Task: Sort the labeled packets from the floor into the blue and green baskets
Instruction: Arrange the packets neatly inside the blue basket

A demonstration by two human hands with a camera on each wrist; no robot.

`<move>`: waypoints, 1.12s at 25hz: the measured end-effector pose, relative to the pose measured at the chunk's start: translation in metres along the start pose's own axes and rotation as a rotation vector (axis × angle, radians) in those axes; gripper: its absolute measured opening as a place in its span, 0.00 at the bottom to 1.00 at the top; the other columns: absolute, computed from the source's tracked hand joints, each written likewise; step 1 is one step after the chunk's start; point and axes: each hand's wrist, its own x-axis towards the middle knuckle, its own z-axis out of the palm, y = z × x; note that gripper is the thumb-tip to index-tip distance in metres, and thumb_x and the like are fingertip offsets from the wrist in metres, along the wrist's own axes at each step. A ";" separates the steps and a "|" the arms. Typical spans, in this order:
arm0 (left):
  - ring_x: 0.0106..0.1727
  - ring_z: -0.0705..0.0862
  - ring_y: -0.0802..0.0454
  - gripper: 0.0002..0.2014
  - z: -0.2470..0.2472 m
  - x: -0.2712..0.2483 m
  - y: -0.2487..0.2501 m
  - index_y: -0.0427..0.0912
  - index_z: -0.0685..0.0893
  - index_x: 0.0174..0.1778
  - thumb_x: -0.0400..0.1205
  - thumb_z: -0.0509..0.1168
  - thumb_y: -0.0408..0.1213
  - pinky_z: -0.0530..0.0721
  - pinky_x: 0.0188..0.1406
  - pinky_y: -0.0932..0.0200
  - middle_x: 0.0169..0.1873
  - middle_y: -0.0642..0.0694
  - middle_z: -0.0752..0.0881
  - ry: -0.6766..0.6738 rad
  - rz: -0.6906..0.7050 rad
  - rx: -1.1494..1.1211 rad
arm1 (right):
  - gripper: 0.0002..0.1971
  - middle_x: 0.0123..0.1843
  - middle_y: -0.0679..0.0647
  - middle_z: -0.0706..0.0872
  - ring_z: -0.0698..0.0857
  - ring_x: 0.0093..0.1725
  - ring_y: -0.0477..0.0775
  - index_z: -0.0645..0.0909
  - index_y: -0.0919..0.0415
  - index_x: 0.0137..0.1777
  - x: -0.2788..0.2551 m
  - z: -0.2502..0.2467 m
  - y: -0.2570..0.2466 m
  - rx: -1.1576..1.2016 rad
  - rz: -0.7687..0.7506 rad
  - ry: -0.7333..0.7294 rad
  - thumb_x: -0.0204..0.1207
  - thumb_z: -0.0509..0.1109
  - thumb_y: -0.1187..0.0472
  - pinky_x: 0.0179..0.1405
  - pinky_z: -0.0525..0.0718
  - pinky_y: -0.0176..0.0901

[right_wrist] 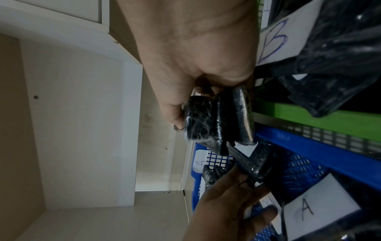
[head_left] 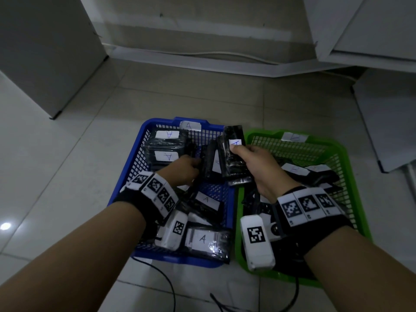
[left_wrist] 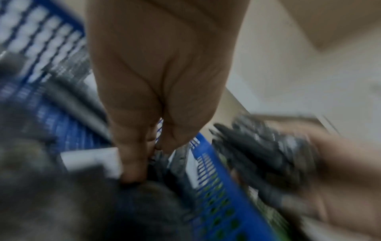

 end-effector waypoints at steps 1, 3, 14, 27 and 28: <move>0.57 0.83 0.40 0.15 -0.002 -0.001 -0.003 0.38 0.83 0.64 0.82 0.61 0.30 0.82 0.60 0.52 0.60 0.37 0.82 0.010 -0.006 0.008 | 0.13 0.49 0.57 0.92 0.91 0.47 0.56 0.86 0.60 0.55 0.000 0.000 0.000 0.005 -0.001 -0.014 0.77 0.71 0.53 0.42 0.87 0.44; 0.54 0.83 0.47 0.10 -0.014 -0.006 -0.013 0.45 0.87 0.55 0.80 0.65 0.34 0.81 0.54 0.56 0.54 0.45 0.85 0.120 -0.022 0.033 | 0.13 0.49 0.57 0.92 0.91 0.47 0.57 0.86 0.60 0.56 -0.001 0.002 0.000 0.019 -0.001 -0.050 0.77 0.71 0.53 0.40 0.87 0.44; 0.60 0.76 0.42 0.18 -0.024 -0.027 -0.068 0.43 0.78 0.55 0.72 0.73 0.38 0.79 0.51 0.48 0.58 0.43 0.78 0.512 -0.100 0.136 | 0.02 0.43 0.58 0.89 0.89 0.40 0.56 0.82 0.59 0.47 0.014 0.049 -0.004 0.035 0.042 -0.116 0.78 0.70 0.62 0.41 0.88 0.49; 0.64 0.80 0.51 0.17 -0.004 -0.011 -0.045 0.55 0.83 0.64 0.79 0.69 0.47 0.74 0.66 0.59 0.65 0.49 0.82 -0.272 0.092 0.111 | 0.05 0.42 0.58 0.90 0.89 0.37 0.54 0.84 0.60 0.49 -0.004 0.036 0.002 0.043 0.022 -0.091 0.77 0.70 0.61 0.35 0.87 0.45; 0.59 0.81 0.55 0.15 -0.005 -0.011 -0.043 0.52 0.86 0.61 0.78 0.70 0.45 0.74 0.61 0.64 0.61 0.51 0.84 -0.270 0.093 0.089 | 0.05 0.41 0.58 0.90 0.90 0.37 0.54 0.84 0.60 0.49 -0.004 0.035 0.003 0.042 0.026 -0.089 0.77 0.70 0.61 0.34 0.87 0.44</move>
